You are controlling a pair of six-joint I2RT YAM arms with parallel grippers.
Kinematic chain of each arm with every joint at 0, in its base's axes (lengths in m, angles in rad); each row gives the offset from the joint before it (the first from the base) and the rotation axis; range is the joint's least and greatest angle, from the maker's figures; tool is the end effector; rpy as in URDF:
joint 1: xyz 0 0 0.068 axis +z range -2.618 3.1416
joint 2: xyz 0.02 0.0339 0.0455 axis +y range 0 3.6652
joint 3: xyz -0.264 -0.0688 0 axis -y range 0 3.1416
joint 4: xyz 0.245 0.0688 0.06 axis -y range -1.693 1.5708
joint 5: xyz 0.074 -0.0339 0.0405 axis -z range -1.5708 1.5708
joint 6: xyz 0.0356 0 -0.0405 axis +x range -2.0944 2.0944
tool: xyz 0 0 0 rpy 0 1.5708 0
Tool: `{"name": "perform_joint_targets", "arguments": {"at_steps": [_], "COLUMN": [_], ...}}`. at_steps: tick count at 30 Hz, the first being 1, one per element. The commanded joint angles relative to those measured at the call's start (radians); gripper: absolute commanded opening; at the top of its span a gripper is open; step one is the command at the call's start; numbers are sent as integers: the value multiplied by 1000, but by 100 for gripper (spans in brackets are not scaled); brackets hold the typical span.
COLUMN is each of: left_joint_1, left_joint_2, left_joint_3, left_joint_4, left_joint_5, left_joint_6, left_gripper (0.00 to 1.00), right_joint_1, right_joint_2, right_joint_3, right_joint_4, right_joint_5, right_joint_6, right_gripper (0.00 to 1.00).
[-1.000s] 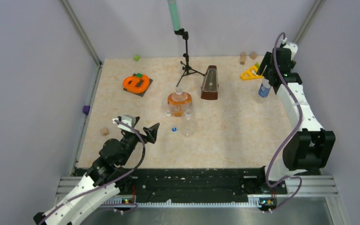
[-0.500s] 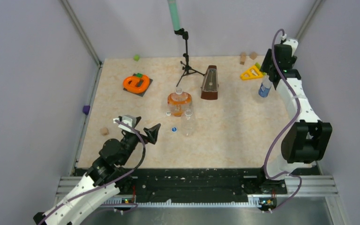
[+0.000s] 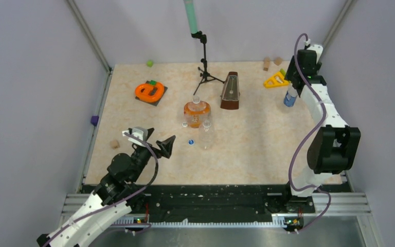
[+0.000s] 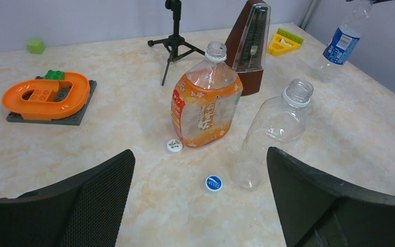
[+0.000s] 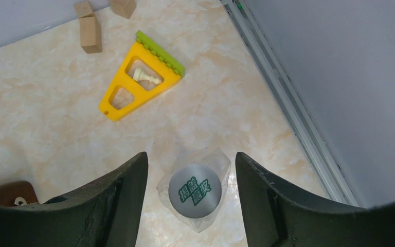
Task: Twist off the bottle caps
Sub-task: Pick up the plastic bottle at the center of the board.
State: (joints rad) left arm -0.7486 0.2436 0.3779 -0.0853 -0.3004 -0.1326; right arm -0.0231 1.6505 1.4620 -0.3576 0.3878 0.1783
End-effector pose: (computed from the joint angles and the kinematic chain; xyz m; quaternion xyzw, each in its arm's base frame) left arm 0.0851 -0.0647 0.2747 0.1034 0.6826 -0.2121 0.6917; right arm 0.3839 -0.0223 0.3341 0.1800 0.8414 -0.1301 0.4926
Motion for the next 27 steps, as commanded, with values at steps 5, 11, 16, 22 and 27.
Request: {"name": "perform_joint_targets", "arguments": {"at_steps": [5,11,16,22,27], "left_joint_1": [3,3,4,3,3], "left_joint_2": [-52,-61,-62,-61,-61], "left_joint_3": [4,-1,-1,-2,-6], "left_joint_4": [61,72,63,70,72], "left_joint_5": [11,29,16,6,-2], "left_joint_6": [-27,-33,-46,-54,-71], "left_gripper": [99,99,99,99,99], "right_joint_1": [-6,-6,-7,-7,-6], "right_joint_2": [12,4,-26,-140,-302], "right_joint_3": [25,17,-12,-77,-202], "right_joint_4": [60,59,74,77,73], "right_joint_5": [9,4,8,-52,-147], "right_joint_6": [-25,-31,-38,0,63], "right_gripper": [56,42,24,13,13]}}
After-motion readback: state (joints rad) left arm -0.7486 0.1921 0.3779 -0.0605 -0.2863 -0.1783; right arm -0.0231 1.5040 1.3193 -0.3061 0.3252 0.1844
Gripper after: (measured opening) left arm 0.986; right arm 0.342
